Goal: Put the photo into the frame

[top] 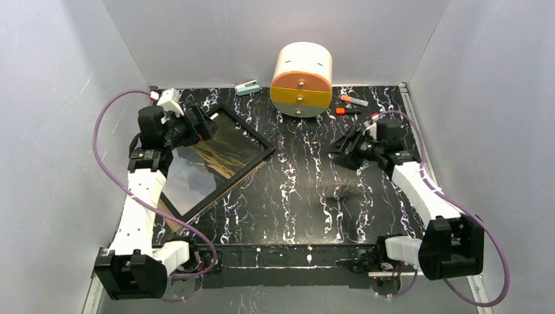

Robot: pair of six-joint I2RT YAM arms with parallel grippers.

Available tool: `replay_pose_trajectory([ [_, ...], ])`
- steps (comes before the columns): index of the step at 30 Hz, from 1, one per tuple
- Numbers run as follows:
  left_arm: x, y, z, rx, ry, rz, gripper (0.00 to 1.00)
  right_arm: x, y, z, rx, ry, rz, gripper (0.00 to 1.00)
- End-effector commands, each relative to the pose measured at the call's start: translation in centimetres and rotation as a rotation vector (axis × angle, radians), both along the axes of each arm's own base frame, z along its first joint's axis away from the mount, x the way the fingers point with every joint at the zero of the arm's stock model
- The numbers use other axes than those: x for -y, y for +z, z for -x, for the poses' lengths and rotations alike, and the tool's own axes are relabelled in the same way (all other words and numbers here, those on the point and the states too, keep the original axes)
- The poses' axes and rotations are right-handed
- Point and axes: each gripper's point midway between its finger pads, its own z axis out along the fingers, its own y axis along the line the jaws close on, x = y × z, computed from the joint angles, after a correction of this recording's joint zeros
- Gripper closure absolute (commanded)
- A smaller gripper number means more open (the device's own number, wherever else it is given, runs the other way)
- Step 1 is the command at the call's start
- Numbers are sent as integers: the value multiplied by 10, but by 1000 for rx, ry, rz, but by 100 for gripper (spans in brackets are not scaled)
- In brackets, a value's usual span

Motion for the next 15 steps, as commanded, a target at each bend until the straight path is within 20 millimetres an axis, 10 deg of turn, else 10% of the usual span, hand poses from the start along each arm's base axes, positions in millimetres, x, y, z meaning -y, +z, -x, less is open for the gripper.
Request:
replay_pose_trajectory([
  [1,31,-30,4,-64,-143,21,2,-41,1,15,-11,105,-86,33],
  [15,72,-179,31,-445,-242,-306,9,-74,-61,25,-161,170,-45,36],
])
